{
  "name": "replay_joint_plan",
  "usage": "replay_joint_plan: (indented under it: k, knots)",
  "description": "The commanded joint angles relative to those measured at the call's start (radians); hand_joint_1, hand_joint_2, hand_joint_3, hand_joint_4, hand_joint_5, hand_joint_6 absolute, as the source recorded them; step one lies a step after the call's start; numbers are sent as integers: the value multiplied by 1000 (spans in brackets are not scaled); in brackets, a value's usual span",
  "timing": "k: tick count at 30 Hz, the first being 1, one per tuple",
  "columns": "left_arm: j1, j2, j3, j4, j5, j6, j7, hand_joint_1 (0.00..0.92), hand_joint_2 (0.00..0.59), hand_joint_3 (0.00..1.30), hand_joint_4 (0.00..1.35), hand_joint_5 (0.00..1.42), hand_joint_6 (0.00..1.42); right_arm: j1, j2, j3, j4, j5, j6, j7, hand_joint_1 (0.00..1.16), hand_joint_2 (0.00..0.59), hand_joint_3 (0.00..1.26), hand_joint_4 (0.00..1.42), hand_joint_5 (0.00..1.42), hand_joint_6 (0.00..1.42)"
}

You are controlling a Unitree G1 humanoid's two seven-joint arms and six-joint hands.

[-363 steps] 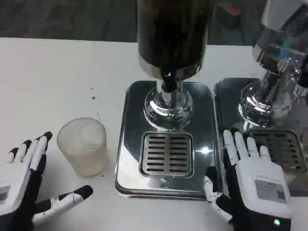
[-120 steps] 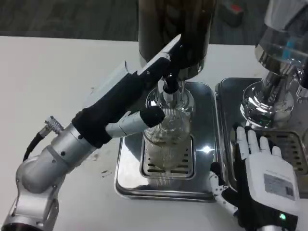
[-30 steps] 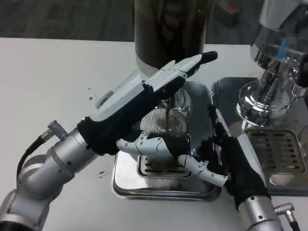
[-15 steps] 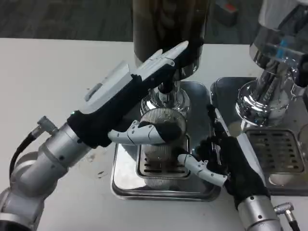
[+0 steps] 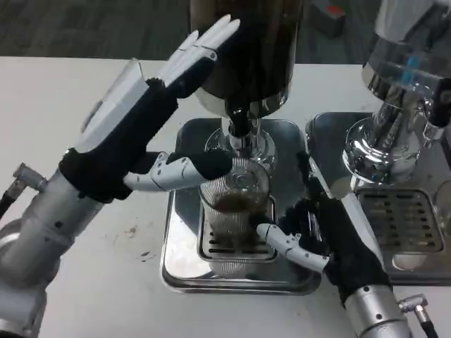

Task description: Grasp the cup under the faucet to collect the drink, then remove the cup.

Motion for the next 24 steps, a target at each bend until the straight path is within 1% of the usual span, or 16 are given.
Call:
replay_joint_plan:
  k: [1, 6, 9, 14, 18, 24]
  knots:
    - [28, 18, 41, -36, -36, 13, 16, 0, 129, 113, 0, 110, 0, 11, 10, 1, -23, 10, -24, 3, 700, 222, 0, 0, 0, 125]
    - [55, 28, 86, -40, -59, 29, 20, 0, 129, 126, 0, 120, 0, 21, 9, 4, -36, 8, -29, 10, 698, 225, 0, 0, 0, 127]
    - [76, 37, 113, -17, -70, 39, 20, 0, 130, 136, 0, 130, 0, 30, 8, 2, -45, 7, -31, 11, 700, 228, 0, 0, 0, 129]
    - [99, 45, 144, -3, -79, 38, 21, 0, 130, 137, 0, 131, 0, 39, 4, -6, -54, 11, -28, 17, 704, 231, 0, 0, 0, 142]
    - [119, 46, 168, -4, -83, 40, 33, 0, 130, 137, 0, 132, 0, 42, -2, -4, -63, 12, -28, 29, 705, 231, 0, 0, 0, 144]
    - [162, 75, 216, 69, -61, 55, 52, 0, 130, 137, 0, 132, 0, 41, -1, 2, -65, 10, -26, 41, 701, 229, 0, 0, 0, 142]
